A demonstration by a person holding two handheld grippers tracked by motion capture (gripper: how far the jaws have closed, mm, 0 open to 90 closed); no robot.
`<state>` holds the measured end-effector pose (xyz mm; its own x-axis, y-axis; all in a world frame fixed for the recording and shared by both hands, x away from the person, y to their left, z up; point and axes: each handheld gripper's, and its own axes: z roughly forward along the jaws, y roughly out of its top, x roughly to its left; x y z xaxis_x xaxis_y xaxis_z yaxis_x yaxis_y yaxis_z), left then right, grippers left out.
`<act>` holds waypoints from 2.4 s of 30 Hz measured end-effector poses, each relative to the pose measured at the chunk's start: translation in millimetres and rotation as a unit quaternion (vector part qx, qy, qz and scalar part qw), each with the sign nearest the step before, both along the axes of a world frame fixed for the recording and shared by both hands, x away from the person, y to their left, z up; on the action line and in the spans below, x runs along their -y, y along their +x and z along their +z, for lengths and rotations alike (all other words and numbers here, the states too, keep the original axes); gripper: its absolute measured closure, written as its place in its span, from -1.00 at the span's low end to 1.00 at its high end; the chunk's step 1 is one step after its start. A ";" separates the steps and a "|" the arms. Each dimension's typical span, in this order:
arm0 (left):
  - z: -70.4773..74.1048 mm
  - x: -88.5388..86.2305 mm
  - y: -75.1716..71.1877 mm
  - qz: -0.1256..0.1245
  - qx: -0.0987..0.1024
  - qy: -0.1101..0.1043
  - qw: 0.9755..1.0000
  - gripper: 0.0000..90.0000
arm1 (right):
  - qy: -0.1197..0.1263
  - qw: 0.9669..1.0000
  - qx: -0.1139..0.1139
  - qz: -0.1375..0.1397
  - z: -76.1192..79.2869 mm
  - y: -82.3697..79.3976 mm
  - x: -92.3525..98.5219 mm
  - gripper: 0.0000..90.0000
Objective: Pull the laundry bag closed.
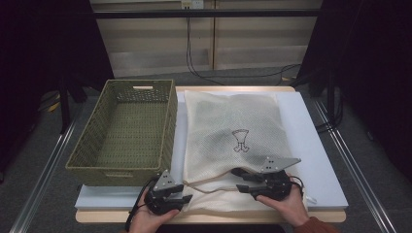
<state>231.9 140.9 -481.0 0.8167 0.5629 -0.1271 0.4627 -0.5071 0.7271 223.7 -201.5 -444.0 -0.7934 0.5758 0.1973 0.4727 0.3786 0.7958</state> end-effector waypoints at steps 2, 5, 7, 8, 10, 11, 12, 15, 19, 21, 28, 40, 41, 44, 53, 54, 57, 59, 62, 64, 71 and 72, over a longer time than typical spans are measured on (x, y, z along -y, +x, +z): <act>0.9 1.8 1.5 -0.005 0.007 0.015 1.000 0.30 | -0.003 1.000 0.000 0.005 -0.2 1.2 -4.4 0.18; 2.1 2.9 3.3 -0.002 0.007 0.021 1.000 0.44 | -0.005 1.000 -0.002 0.013 -1.5 3.1 -9.6 0.18; 3.0 3.0 4.1 0.000 0.011 0.028 1.000 0.66 | -0.005 1.000 -0.002 0.014 -1.7 3.5 -11.2 0.19; 3.7 5.1 6.4 -0.008 0.010 0.031 0.999 0.75 | -0.003 1.000 -0.002 0.021 -2.1 4.8 -14.5 0.23; 4.5 7.6 6.9 -0.008 0.012 0.033 0.999 0.83 | -0.002 1.000 -0.003 0.018 -1.9 5.3 -16.3 0.23; 5.4 7.8 7.1 -0.013 0.017 0.041 0.999 0.86 | 0.000 1.000 -0.005 0.021 -1.7 6.1 -17.4 0.24; 6.6 8.1 5.8 -0.012 0.015 0.046 0.999 0.87 | 0.001 1.000 -0.005 0.022 -1.5 6.5 -18.5 0.24; 8.6 4.3 6.0 -0.014 0.014 0.035 0.999 0.89 | 0.007 1.000 -0.007 0.024 -0.7 9.0 -20.9 0.24; 14.7 -4.3 5.2 -0.014 0.016 0.020 1.000 0.90 | 0.014 0.999 -0.008 0.030 2.2 12.6 -25.1 0.23; 16.9 -7.1 4.6 -0.013 0.018 0.009 1.000 0.90 | 0.013 0.999 -0.007 0.033 3.2 13.4 -26.8 0.22; 30.6 -16.2 1.4 -0.003 0.031 -0.023 0.999 0.91 | 0.019 0.998 -0.006 0.057 9.8 22.6 -42.5 0.22; 44.3 -12.7 -2.5 -0.006 0.048 -0.041 0.998 0.90 | 0.033 0.993 -0.001 0.111 19.2 42.1 -83.4 0.48; 46.6 -13.2 -2.4 -0.006 0.051 -0.039 0.998 0.90 | 0.034 0.993 -0.002 0.116 20.5 42.9 -86.3 0.50; 47.7 -12.4 -3.2 -0.009 0.053 -0.050 0.997 0.90 | 0.038 0.991 0.000 0.126 23.9 47.5 -97.8 0.58; 51.0 -10.7 -4.1 -0.014 0.066 -0.048 0.997 0.90 | 0.025 0.988 -0.001 0.151 31.8 61.9 -123.1 0.72; 50.9 -10.1 -4.5 -0.013 0.064 -0.050 0.997 0.90 | 0.026 0.988 -0.005 0.154 31.6 63.2 -125.1 0.70; 50.5 -9.6 -5.3 -0.014 0.067 -0.047 0.997 0.90 | 0.024 0.987 -0.009 0.158 30.4 66.0 -130.6 0.67; 50.6 -10.0 -5.3 -0.013 0.067 -0.043 0.997 0.90 | 0.020 0.987 -0.013 0.159 28.3 67.4 -135.0 0.71; 49.7 -10.5 -5.0 -0.012 0.066 -0.044 0.997 0.90 | 0.024 0.986 -0.019 0.164 26.4 69.6 -136.9 0.82; 49.0 -10.8 -4.9 -0.014 0.065 -0.049 0.997 0.90 | 0.027 0.986 -0.022 0.162 26.1 69.6 -136.3 0.83; 48.1 -11.7 -5.1 -0.011 0.065 -0.045 0.997 0.90 | 0.034 0.987 -0.015 0.154 27.2 65.9 -125.3 0.83; 48.3 -11.6 -5.1 -0.011 0.064 -0.045 0.997 0.90 | 0.036 0.987 -0.015 0.153 26.6 65.2 -123.2 0.83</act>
